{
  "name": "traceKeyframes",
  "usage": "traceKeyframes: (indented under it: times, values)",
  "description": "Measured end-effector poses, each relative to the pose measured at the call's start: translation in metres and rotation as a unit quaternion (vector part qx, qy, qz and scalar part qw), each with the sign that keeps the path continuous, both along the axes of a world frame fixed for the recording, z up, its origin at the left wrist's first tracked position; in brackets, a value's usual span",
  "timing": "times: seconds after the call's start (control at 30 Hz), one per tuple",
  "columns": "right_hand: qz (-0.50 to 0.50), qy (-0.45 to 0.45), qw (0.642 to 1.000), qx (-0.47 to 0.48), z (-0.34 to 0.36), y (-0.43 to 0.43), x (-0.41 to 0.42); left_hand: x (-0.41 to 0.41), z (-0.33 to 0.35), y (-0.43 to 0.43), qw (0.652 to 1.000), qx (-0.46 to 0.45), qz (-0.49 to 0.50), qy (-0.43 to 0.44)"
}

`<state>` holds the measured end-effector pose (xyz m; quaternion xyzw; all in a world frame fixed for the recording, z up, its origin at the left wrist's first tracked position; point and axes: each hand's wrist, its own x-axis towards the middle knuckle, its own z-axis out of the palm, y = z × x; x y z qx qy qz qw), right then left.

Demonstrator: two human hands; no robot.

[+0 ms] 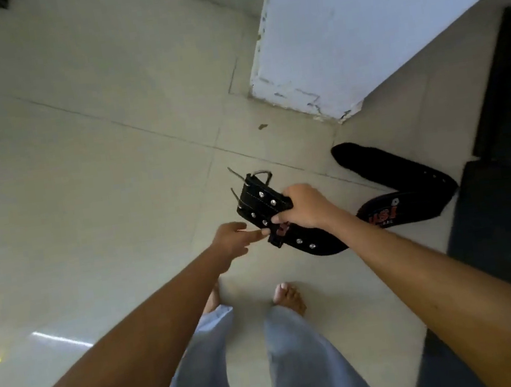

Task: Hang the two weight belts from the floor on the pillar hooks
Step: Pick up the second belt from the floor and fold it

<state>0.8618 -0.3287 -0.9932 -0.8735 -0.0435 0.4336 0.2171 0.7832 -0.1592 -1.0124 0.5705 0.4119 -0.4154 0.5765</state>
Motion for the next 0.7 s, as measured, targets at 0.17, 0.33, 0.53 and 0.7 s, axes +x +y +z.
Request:
traceKeyframes:
  times: [0.17,0.33,0.53,0.7]
  values:
    - [-0.095,-0.037,0.989,0.109,0.170,0.037,-0.013,-0.018,0.161,0.020,0.993,-0.034,0.071,-0.084]
    - [-0.179,-0.091,0.961,0.188,0.337,0.068,-0.025,-0.027,0.329,0.039,0.970,-0.029,0.165,-0.178]
    - [-0.307,-0.088,0.904,0.285,0.491,0.077,-0.053,-0.031,0.493,0.051,0.939,0.000,0.175,-0.297]
    - [-0.345,-0.095,0.868,0.345,0.585,0.074,-0.071,-0.036,0.587,0.045,0.906,0.012,0.193,-0.377]
